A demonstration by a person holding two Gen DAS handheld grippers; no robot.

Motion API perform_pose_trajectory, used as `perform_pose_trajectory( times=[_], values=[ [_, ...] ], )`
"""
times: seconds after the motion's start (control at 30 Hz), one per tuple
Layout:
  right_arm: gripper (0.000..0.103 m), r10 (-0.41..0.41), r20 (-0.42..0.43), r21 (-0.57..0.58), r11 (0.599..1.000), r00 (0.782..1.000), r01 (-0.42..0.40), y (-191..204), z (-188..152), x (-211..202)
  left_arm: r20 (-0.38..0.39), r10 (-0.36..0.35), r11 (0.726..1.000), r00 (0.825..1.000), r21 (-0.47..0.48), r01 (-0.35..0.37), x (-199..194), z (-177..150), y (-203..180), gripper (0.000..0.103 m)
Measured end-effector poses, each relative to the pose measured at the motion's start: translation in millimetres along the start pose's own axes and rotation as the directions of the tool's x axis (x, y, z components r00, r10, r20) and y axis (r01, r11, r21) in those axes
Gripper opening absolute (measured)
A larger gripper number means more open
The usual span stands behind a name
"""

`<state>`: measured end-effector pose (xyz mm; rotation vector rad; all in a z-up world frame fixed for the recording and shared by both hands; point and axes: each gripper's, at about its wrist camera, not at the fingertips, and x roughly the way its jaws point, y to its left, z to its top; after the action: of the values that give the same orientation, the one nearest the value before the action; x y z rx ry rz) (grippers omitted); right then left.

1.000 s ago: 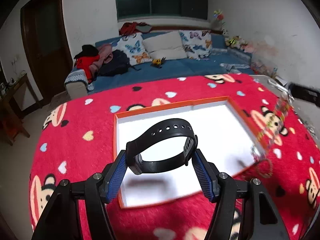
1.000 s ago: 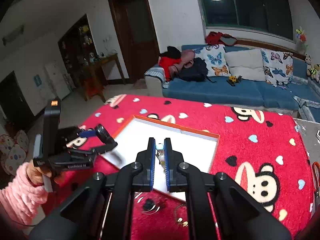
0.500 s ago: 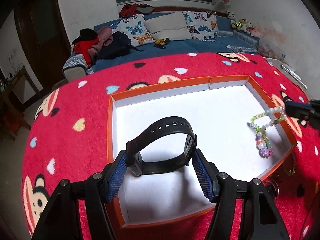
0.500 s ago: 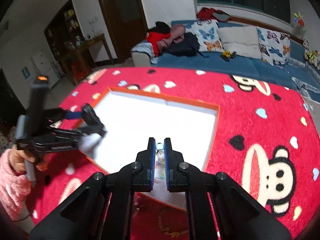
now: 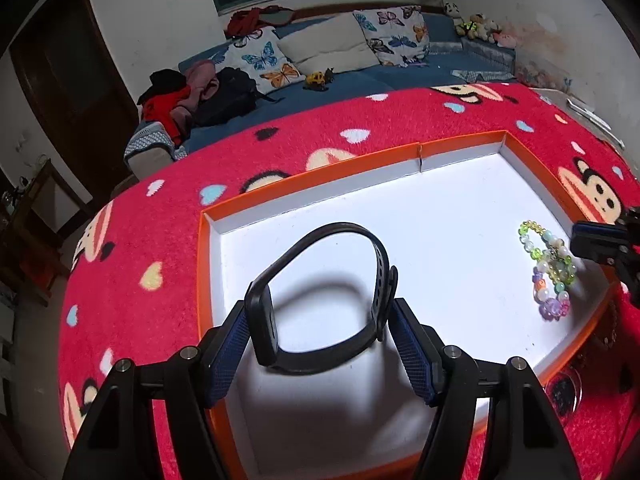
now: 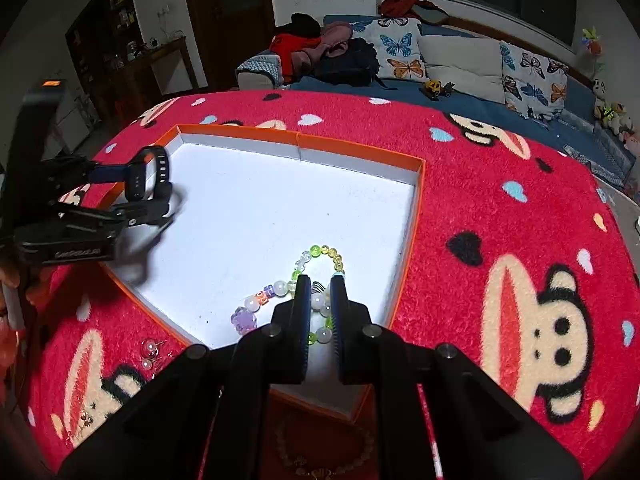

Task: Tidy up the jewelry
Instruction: 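Carry both items over the tray and open both grippers to drop them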

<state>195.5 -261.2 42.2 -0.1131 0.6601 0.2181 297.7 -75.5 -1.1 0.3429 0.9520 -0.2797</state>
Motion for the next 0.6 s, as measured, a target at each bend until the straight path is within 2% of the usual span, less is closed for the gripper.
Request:
perform_pose_trajectory(
  times=[0.07,0.13,0.27,0.43,0.6],
  values=[
    [0.013,0.001,0.006,0.000,1.000,1.000,-0.001,0.3,-0.9,-3.2,-0.014,-0.005,1.000,1.000,-0.002,0.005,5.8,3.9,0.8,0.074],
    [0.022,0.007,0.009,0.002,1.000,1.000,-0.007,0.1,-1.8,-7.0,-0.033,-0.015,1.000,0.999,-0.012,0.015,12.9,7.8,1.6,0.074],
    [0.029,0.006,0.031,0.004,1.000,0.999,-0.007,-0.3,-7.4,-20.6,-0.070,-0.039,0.999,0.997,-0.039,0.036,24.2,9.9,5.0,0.074],
    [0.047,0.011,0.053,0.024,1.000,0.999,-0.013,-3.7,-19.5,-41.2,-0.080,-0.058,0.997,0.995,-0.064,0.053,22.8,3.3,8.5,0.073],
    [0.049,0.005,0.044,0.019,1.000,0.999,-0.006,-4.6,-40.2,-53.7,-0.086,-0.059,0.995,0.995,-0.089,0.051,15.9,-5.9,8.9,0.079]
  ],
)
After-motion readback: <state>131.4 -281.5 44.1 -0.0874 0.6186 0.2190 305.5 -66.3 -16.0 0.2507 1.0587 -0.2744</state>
